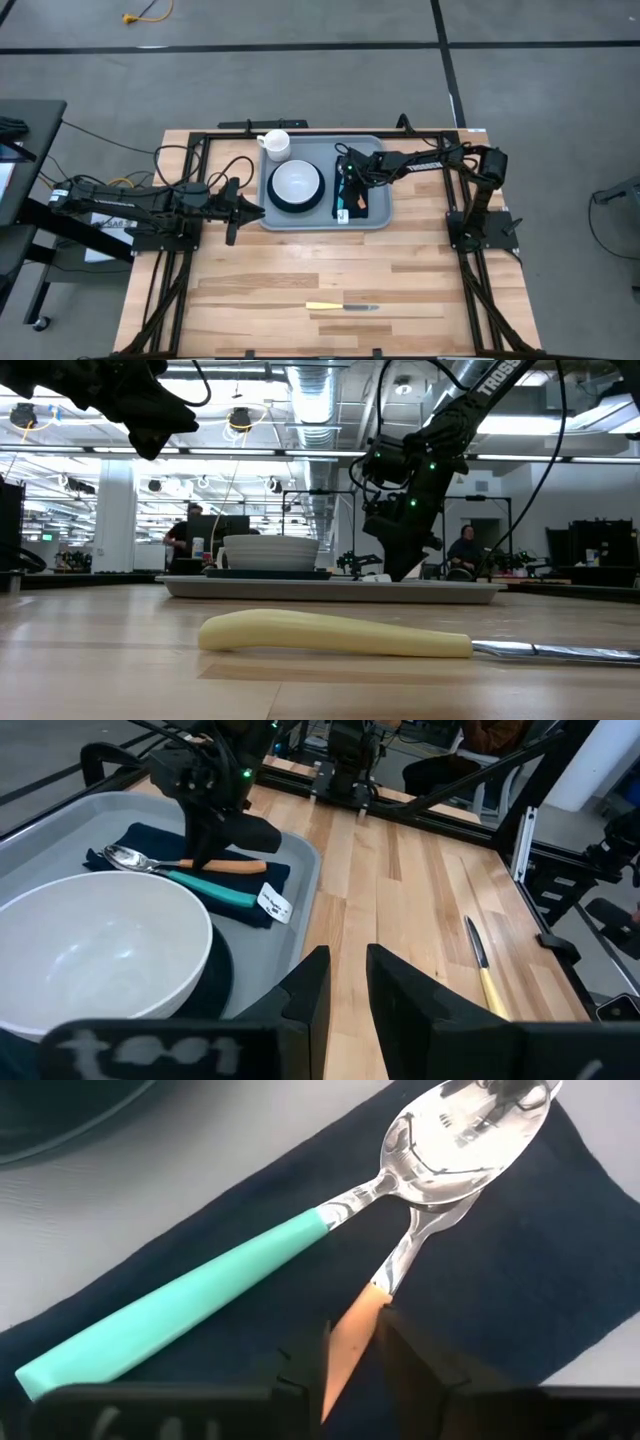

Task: Set up tray
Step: Adjust the orange fork

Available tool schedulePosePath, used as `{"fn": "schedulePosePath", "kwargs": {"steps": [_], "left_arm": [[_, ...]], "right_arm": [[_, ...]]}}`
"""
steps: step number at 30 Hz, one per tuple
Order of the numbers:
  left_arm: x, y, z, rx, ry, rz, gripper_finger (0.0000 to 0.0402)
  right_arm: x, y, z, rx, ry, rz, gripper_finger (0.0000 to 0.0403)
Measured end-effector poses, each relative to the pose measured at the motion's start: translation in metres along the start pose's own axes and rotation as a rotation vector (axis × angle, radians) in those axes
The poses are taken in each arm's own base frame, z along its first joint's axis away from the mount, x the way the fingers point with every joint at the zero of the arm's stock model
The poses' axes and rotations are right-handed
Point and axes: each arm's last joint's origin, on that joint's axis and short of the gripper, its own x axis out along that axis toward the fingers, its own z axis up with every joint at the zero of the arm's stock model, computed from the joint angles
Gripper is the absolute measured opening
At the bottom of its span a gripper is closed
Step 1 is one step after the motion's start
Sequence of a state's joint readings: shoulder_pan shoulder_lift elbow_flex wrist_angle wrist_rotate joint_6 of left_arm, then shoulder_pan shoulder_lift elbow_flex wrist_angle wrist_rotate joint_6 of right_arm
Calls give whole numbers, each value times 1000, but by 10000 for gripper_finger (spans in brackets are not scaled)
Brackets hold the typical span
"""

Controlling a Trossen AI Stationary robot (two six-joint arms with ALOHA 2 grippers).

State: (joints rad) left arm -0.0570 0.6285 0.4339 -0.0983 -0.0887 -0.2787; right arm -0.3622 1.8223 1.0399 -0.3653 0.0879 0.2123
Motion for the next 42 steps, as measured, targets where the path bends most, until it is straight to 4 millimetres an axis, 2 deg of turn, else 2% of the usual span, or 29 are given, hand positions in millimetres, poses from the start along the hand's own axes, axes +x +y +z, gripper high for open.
{"fn": "schedulePosePath", "kwargs": {"steps": [8, 10, 19, 32, 40, 42], "left_arm": [[0, 0, 0, 0, 0, 0, 57], [0, 0, 0, 0, 0, 0, 57], [0, 0, 0, -1, 0, 0, 57], [0, 0, 0, -1, 0, 1, 57], [0, 0, 0, -1, 0, 1, 57], [0, 0, 0, -1, 0, 1, 57]], "right_arm": [[-1, 0, 1, 32, -5, 5, 9], [-1, 0, 1, 38, -5, 5, 3], [-1, 0, 0, 50, -1, 9, 27], [0, 1, 0, 49, 6, 14, 94], [0, 0, -2, 48, 20, 7, 110], [6, 0, -2, 48, 24, 5, 113]]}}
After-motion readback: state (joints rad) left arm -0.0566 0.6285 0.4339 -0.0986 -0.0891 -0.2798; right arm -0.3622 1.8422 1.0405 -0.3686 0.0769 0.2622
